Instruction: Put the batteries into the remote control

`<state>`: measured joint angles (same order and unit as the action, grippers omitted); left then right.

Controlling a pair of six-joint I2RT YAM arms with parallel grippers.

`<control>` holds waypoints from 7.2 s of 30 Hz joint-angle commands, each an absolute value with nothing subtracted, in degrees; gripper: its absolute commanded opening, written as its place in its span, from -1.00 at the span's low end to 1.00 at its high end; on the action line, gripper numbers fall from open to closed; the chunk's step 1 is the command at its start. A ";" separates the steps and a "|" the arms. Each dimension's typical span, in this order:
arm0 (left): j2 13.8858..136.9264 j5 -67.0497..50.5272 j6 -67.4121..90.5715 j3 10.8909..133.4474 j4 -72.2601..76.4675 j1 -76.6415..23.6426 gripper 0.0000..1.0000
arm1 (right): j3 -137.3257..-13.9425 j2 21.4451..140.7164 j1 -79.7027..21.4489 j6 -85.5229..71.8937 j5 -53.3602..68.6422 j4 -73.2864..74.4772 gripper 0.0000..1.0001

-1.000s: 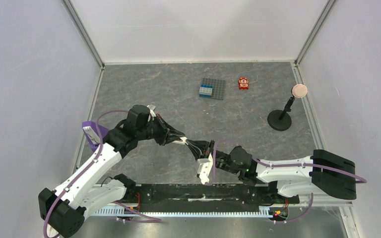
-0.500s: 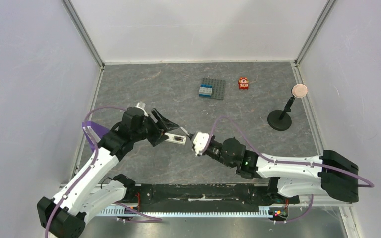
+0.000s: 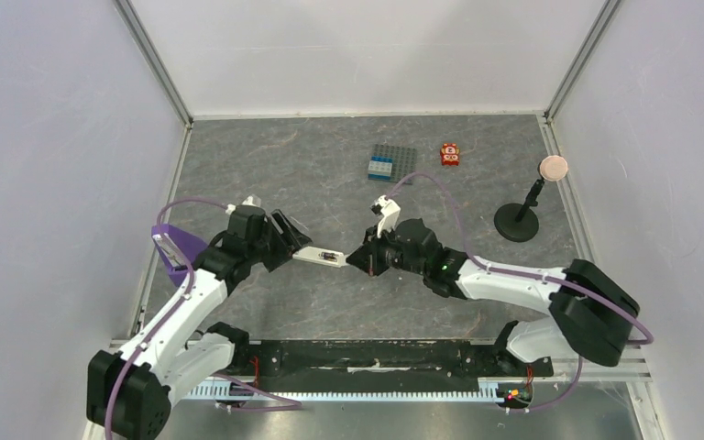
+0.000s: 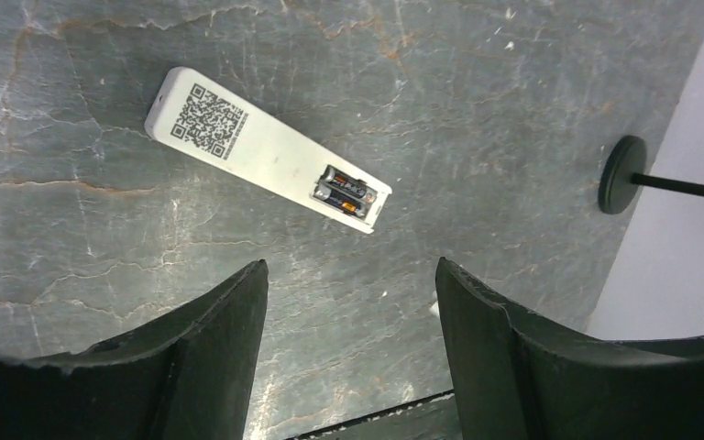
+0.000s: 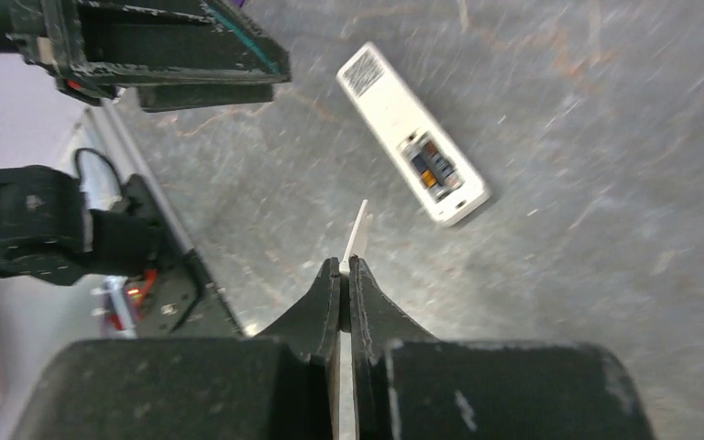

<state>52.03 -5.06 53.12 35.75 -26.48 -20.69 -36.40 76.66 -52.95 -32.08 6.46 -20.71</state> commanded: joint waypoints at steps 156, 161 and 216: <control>76.48 9.02 36.60 36.67 -18.12 -18.11 0.42 | -48.86 117.48 -48.34 -51.86 -4.04 -12.90 -0.39; 77.25 7.14 37.01 36.71 -18.37 -18.09 0.36 | -48.30 116.46 -48.26 -49.34 -4.07 -16.02 -0.39; 80.28 -12.29 47.02 28.45 -0.28 -20.97 -0.01 | -59.17 122.97 -56.19 -49.14 -3.43 -14.08 -0.37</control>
